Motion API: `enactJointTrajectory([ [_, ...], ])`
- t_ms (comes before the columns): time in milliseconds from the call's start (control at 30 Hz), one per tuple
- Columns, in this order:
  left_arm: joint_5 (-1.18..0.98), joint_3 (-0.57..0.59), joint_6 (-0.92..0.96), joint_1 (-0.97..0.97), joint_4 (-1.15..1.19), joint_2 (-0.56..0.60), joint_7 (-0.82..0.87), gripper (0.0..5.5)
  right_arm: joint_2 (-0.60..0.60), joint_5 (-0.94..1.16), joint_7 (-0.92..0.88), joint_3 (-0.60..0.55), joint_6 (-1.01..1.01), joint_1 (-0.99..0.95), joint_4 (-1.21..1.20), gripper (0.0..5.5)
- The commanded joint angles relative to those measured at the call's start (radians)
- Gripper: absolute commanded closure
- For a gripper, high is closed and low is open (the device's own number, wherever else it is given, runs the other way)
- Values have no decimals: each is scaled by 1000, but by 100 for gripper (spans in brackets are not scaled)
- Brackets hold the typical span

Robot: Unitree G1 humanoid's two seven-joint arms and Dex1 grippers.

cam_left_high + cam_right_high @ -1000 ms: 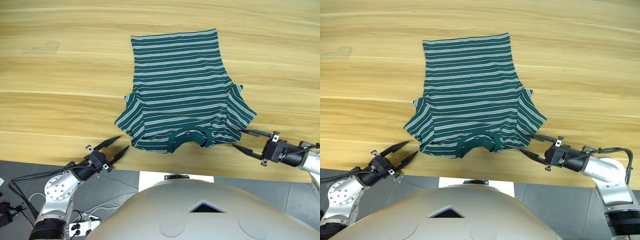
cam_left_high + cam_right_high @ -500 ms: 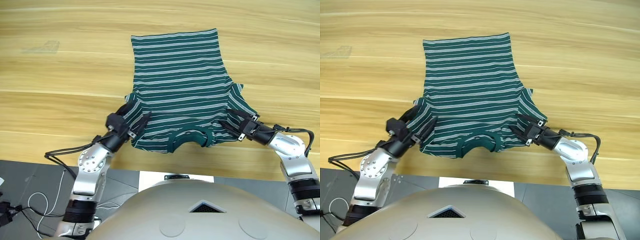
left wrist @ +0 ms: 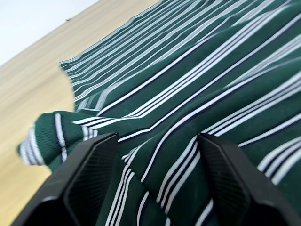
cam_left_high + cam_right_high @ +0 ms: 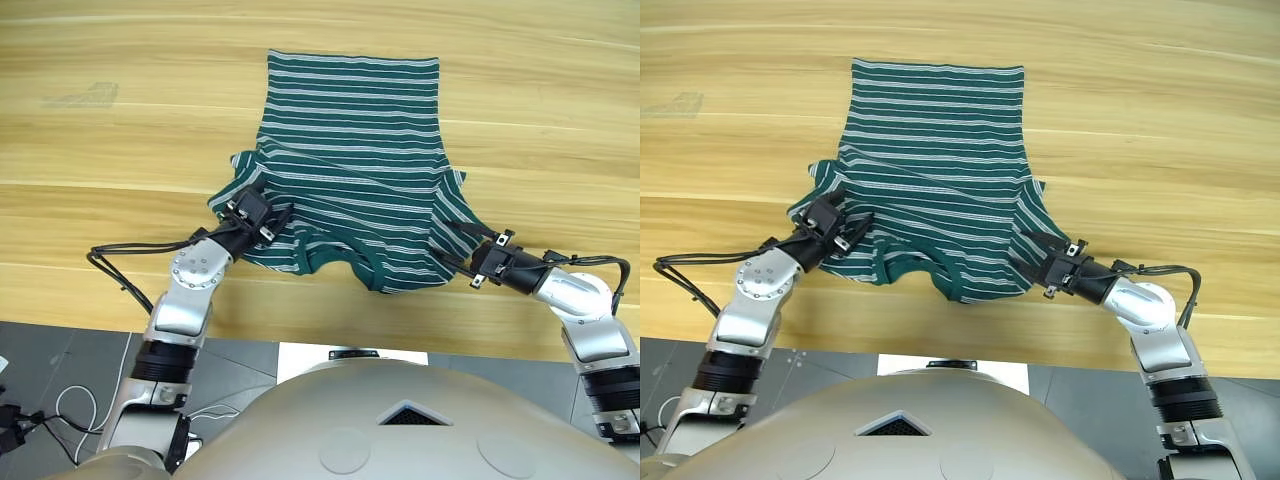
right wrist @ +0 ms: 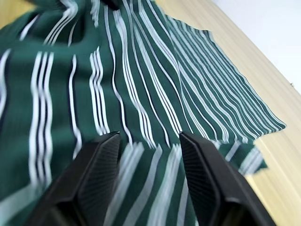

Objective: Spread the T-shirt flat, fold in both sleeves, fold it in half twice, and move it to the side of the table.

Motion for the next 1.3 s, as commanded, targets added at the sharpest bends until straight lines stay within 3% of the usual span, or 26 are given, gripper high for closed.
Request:
enactJointTrajectory([
  [33, 5, 20, 0, 46, 38, 32, -41, 237, -22, -5, 7, -19, 17, -13, -24, 316],
  [333, -87, -52, -203, 343, -218, 74, -235, 237, 8, -24, -8, -2, 49, -52, -41, 316],
  [800, -52, 67, -205, 230, -35, 7, -97, 237, 10, -25, -28, 2, 44, 7, -49, 316],
  [1033, -100, -5, -379, 357, -180, 66, -262, 237, 33, -45, -40, 25, 40, -27, -18, 316],
  [1300, -221, 143, -462, 305, -137, 75, -282, 237, 69, -59, -59, 53, 25, -20, 5, 316],
])
